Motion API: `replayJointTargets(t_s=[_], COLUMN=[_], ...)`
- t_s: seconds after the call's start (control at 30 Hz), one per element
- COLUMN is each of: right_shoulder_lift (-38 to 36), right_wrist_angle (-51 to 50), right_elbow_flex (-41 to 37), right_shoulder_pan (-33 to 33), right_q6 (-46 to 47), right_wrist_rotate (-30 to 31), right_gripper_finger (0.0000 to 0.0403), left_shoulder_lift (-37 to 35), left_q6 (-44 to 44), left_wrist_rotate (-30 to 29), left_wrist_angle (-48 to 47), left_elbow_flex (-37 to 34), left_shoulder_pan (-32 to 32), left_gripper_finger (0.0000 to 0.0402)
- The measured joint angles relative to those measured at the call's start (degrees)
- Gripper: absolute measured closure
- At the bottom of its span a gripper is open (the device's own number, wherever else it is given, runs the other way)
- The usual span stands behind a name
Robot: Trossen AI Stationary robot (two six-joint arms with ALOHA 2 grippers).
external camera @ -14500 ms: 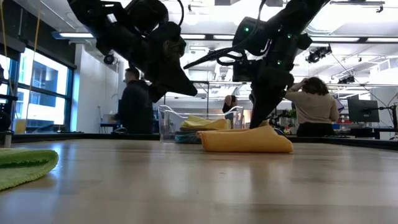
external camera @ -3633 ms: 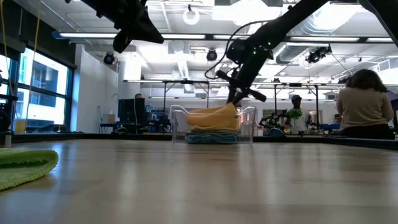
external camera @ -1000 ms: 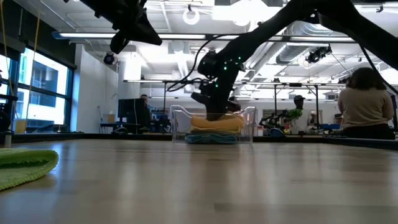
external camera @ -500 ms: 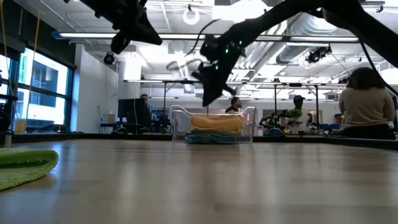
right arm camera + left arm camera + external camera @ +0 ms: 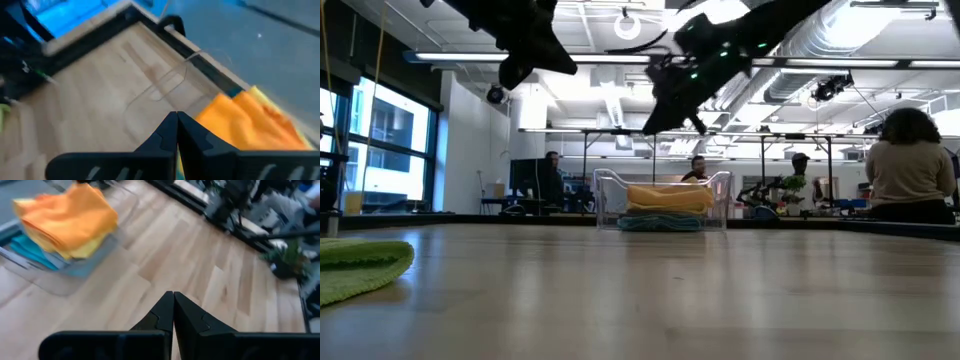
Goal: Fold microfiber towels
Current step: Fold the green towel
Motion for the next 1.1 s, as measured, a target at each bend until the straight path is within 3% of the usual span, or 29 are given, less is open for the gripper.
replayJointTargets(t_s=[0.13,0.27,0.43,0.53,0.67,0.87,1.0,1.1], right_shoulder_lift=[-10.5,-19.98,-30.87,-36.48,-42.26,-47.37,-48.67,-48.8], right_wrist_angle=[7.29,7.35,7.52,7.7,6.6,4.78,4.08,5.91], right_elbow_flex=[-12.75,-22.71,-32.25,-36.33,-39.37,-40.34,-40.34,-40.34], right_shoulder_pan=[3.42,6.2,7.76,7.43,6.44,5.99,6.03,6.26], right_q6=[3.8,5.79,7.95,7.43,3.86,0.67,0.46,0.6], right_wrist_rotate=[2.77,5.3,8.36,8.42,7.45,2.68,1.51,3.74], right_gripper_finger=[0.0403,0.0403,0.0403,0.0403,0.0403,0.0403,0.0403,0.0403], left_shoulder_lift=[0.0,0.0,0.0,1.19,3.71,10.0,13.16,14.66], left_q6=[0.01,-0.49,-1.86,-5.23,-11.92,-28.97,-37.2,-38.15], left_wrist_rotate=[6.04,14.44,13.65,8.28,3.75,5.73,10.09,10.93], left_wrist_angle=[-1.85,-2.23,-6.76,-10.11,-11.23,-12.98,-17.81,-25.72], left_elbow_flex=[0.0,0.0,0.0,0.02,0.02,0.02,0.02,-0.03], left_shoulder_pan=[-0.06,-1.54,-8.56,-15.38,-24.82,-36.32,-37.93,-36.69], left_gripper_finger=[0.0401,0.0401,0.0401,0.0401,0.04,0.0373,0.0333,0.0295])
